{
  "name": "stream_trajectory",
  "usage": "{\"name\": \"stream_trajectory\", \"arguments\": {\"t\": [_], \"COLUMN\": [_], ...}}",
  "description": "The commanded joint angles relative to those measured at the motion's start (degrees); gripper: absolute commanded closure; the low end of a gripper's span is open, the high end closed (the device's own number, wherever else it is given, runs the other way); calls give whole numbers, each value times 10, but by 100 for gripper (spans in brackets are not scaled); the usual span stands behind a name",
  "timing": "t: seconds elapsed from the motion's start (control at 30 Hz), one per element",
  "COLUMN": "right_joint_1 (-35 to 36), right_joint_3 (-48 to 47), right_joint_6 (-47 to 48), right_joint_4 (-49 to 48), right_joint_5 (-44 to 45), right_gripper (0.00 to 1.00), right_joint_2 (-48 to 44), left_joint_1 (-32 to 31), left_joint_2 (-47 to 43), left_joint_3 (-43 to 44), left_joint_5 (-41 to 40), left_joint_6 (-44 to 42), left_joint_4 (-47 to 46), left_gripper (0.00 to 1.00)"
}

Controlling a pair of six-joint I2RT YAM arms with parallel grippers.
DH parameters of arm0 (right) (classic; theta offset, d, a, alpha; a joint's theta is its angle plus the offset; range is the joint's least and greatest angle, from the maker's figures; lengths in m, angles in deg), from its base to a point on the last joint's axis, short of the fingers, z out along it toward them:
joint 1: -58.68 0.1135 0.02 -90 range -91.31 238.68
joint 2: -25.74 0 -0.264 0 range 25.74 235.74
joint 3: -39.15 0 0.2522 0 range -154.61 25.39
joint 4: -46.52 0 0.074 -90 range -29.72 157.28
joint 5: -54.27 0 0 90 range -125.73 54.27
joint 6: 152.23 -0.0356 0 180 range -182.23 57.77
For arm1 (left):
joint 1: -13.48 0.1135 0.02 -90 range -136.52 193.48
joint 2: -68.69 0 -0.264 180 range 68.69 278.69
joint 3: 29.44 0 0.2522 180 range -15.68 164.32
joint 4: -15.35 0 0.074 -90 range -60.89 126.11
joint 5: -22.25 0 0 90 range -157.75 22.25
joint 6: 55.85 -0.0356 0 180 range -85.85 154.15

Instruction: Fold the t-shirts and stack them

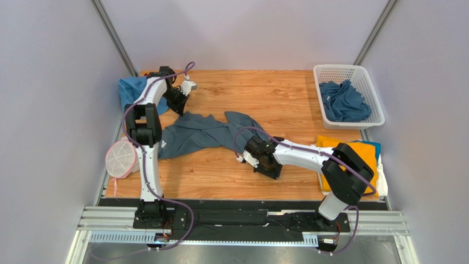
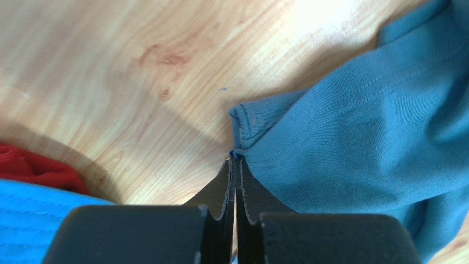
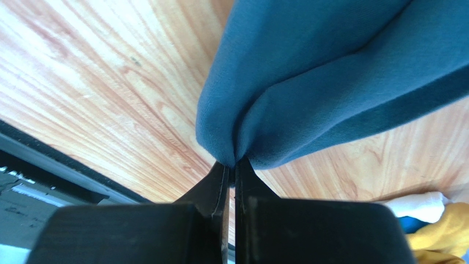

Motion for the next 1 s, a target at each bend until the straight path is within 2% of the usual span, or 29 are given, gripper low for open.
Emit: {"name": "stream_trajectory", "arguments": {"t": [0.0,0.2,0.47,0.77,0.97], "right_joint_1": [-3,-38,-132,-257,-308], "right_joint_3": [-6,-86,-309,-508,-652], "right_joint_6": [-8,14,54,72,72], "right_joint_4": [-20,3,66,103,116], "right_joint_5": [52,115,150,180,191], "right_gripper": [100,100,100,100,100], "right_joint_2": [-31,-51,-47,13,62], "left_joint_1": [4,2,1,1,1], "left_joint_2": [-81,-176,-286,-351,-356], "left_joint_3": [1,14,23,30,86], "left_joint_5": [16,-23,-25,-76,-84], "left_joint_6": [57,127,198,248,296], "left_joint_4": [-47,-80,-82,-92,-86], "left_gripper": [100,100,100,100,100]}}
